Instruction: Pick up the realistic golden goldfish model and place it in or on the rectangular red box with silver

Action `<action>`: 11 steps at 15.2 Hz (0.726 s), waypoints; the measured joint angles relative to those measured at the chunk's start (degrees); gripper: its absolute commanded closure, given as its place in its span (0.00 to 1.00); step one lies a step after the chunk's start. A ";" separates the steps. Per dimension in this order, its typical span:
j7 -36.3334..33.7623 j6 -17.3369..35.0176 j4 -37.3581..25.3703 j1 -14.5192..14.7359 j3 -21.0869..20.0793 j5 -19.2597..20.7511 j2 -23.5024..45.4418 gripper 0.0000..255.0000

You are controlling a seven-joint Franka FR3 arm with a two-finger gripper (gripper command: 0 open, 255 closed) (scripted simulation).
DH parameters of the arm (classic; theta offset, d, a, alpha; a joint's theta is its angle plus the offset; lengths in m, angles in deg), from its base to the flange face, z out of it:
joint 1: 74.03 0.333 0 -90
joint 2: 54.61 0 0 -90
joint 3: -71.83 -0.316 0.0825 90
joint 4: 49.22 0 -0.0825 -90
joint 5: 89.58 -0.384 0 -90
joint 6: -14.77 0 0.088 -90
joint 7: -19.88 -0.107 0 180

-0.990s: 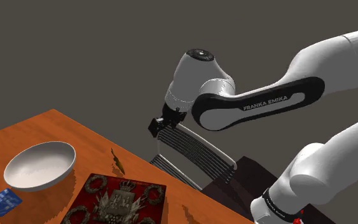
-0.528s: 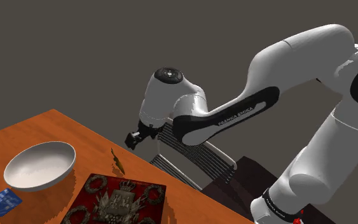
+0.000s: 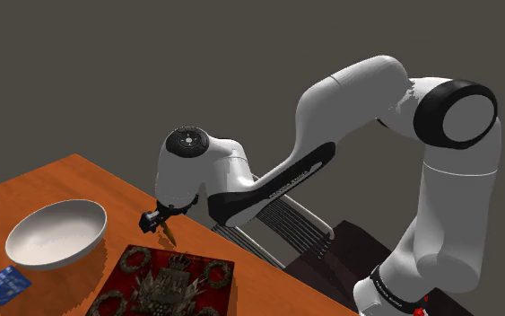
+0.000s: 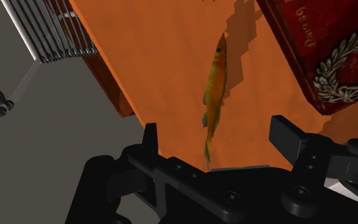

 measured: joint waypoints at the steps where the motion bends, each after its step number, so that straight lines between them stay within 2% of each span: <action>1: -0.82 0.18 -0.66 0.77 0.56 1.17 1.23 0.00; 7: -2.94 1.74 -2.60 2.54 2.78 4.77 5.51 0.00; 11: -3.42 2.26 -3.00 2.88 3.37 5.61 6.55 0.00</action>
